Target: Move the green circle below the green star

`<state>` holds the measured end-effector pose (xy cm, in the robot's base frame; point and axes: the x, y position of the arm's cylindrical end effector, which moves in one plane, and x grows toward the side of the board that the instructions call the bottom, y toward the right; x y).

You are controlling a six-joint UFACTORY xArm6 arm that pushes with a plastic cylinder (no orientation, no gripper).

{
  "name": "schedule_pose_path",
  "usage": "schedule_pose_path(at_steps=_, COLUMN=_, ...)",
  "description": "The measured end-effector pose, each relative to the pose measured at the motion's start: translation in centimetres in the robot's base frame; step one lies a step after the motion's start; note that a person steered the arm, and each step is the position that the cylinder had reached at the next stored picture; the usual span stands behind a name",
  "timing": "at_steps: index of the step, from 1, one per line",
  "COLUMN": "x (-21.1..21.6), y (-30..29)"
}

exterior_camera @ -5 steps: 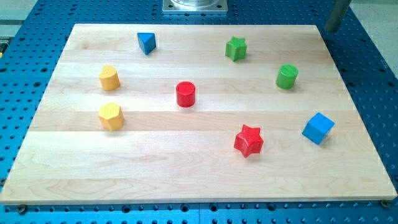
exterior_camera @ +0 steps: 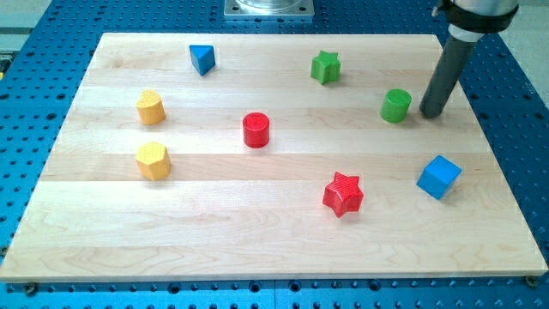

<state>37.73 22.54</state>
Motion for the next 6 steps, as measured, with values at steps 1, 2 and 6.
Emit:
schedule_pose_path(at_steps=1, x=1.1, y=-6.5)
schedule_pose_path(at_steps=2, x=3.7, y=-11.3)
schedule_pose_path(at_steps=6, x=-4.5, y=-10.8)
